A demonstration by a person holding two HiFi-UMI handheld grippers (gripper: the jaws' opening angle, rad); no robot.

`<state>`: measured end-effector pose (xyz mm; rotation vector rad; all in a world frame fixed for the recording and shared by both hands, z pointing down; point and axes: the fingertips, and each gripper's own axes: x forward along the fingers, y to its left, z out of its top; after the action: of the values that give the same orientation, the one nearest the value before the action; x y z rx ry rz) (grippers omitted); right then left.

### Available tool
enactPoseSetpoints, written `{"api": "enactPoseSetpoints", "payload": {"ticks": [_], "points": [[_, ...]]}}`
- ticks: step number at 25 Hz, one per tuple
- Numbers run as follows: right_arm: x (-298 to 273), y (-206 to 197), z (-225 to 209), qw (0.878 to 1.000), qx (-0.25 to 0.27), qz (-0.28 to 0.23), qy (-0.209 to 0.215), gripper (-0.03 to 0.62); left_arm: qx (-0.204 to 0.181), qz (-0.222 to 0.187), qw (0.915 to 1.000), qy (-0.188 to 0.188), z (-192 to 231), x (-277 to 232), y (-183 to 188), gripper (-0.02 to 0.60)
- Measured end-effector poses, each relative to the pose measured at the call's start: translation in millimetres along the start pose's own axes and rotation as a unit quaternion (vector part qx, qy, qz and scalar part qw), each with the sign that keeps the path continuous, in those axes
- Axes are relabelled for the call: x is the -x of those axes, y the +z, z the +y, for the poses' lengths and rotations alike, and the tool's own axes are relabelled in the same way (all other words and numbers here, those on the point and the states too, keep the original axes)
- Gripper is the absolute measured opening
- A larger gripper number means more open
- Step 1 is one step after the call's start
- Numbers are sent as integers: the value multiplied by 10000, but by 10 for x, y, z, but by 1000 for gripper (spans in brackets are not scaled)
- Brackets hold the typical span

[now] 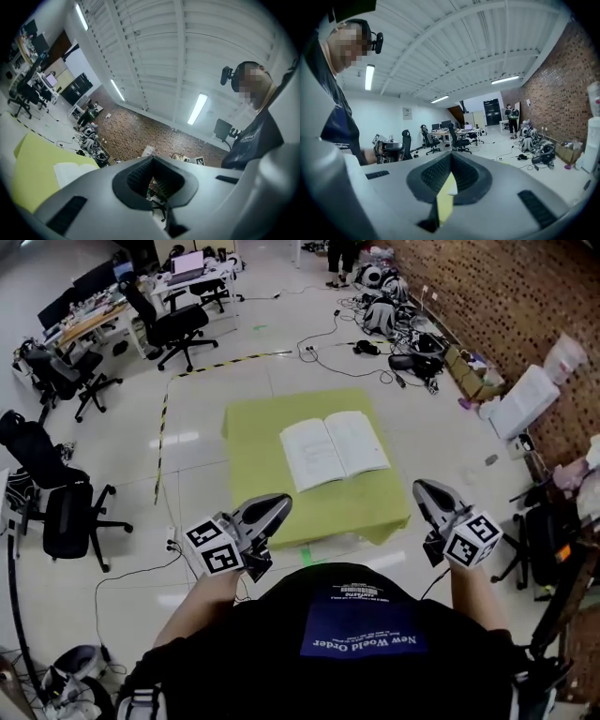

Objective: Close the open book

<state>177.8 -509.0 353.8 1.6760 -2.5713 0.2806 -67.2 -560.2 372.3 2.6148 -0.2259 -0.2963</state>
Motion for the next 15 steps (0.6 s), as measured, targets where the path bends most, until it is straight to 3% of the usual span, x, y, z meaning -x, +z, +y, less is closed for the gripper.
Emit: {"api": "enactPoseSetpoints", "payload": {"ticks": [7,15], "points": [[-252,-64,-287,9996,-79,246,-96,-15,207,170,9995,-181,336,-387,-33,5],[-480,83,-1043,9982,-111,35,589,-15,-92,167,9988,449,475,-1025,41,5]]}}
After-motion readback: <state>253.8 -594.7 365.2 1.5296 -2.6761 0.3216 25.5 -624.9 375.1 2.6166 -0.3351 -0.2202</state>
